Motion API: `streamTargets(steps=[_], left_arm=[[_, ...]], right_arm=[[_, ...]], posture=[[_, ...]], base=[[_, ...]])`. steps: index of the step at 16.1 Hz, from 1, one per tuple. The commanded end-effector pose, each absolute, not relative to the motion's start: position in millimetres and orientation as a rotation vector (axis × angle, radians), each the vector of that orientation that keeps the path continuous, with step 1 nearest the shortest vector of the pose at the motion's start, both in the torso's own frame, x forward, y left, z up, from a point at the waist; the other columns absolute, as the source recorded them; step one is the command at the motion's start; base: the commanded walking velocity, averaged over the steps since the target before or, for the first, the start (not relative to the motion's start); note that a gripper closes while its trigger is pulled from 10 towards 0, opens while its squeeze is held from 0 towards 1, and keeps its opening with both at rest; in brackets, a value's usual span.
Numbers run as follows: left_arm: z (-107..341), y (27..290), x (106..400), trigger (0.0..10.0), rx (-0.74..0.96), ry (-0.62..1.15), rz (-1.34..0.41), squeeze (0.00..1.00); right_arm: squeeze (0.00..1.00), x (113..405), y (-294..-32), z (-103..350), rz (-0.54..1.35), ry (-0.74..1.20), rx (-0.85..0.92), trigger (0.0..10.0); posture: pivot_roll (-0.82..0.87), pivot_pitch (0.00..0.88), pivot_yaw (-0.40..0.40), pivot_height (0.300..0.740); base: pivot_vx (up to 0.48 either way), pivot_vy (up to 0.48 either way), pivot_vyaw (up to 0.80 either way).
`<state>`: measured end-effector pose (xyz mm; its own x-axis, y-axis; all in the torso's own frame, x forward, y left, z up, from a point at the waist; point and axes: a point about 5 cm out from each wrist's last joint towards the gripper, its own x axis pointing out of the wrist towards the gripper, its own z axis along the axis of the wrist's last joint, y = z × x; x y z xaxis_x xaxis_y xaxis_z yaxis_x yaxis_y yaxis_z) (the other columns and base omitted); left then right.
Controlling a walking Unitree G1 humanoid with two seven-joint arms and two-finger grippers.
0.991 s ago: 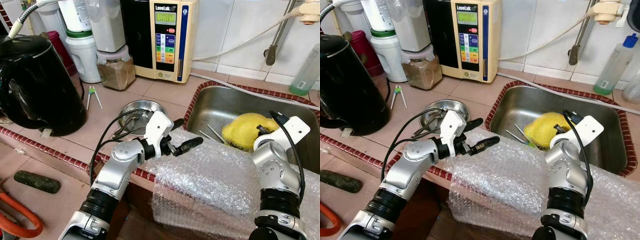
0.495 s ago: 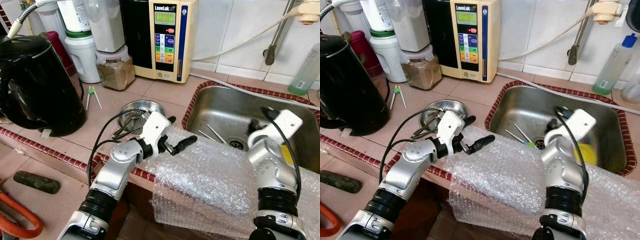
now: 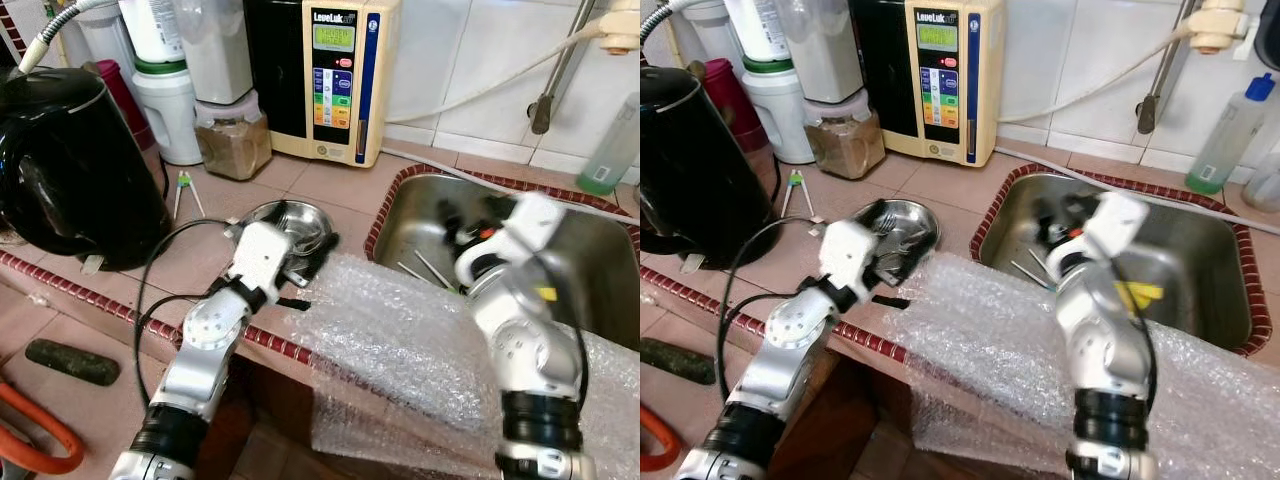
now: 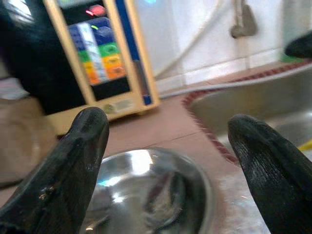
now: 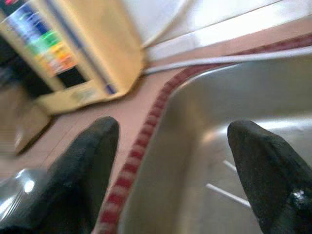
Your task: Kitchen organization
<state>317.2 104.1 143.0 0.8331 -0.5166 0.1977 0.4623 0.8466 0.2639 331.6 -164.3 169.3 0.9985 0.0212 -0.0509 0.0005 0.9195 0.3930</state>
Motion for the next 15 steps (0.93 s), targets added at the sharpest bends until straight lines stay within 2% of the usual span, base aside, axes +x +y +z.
streamTargets(steps=[1,2,8,9,10,12,15], left_arm=[[139,110,315,10.0,0.196,-0.277,-0.469,1.00],[134,113,314,10.0,0.176,-0.268,-0.434,1.00],[121,127,313,10.0,0.186,-0.244,-0.336,1.00],[119,128,312,10.0,0.190,-0.240,-0.334,0.07],[115,127,307,10.0,0.194,-0.240,-0.343,0.00],[108,125,297,10.0,0.199,-0.234,-0.364,0.00],[103,127,291,10.0,0.203,-0.230,-0.365,0.00]], right_arm=[[1.00,326,-149,182,0.141,0.017,0.305,10.0],[1.00,322,-142,181,0.192,0.021,0.232,10.0],[1.00,311,-135,173,0.263,0.042,0.144,10.0],[1.00,309,-134,173,0.277,0.042,0.134,10.0],[1.00,306,-131,174,0.324,0.036,0.110,10.0],[1.00,298,-123,175,0.442,0.042,0.075,10.0],[1.00,292,-122,172,0.485,0.061,0.035,10.0]], posture=[[-0.04,0.000,0.023,0.740],[-0.04,0.000,0.024,0.740],[-0.05,0.000,0.031,0.740],[-0.06,0.000,0.030,0.740],[-0.06,0.000,0.028,0.740],[-0.06,0.000,0.025,0.740],[-0.06,0.000,0.019,0.740]], base=[[0.000,0.000,0.00],[0.000,0.000,0.00],[0.000,0.000,0.00],[0.000,0.000,0.00],[0.000,0.000,0.00],[0.000,0.000,0.00],[0.000,0.000,0.00]])
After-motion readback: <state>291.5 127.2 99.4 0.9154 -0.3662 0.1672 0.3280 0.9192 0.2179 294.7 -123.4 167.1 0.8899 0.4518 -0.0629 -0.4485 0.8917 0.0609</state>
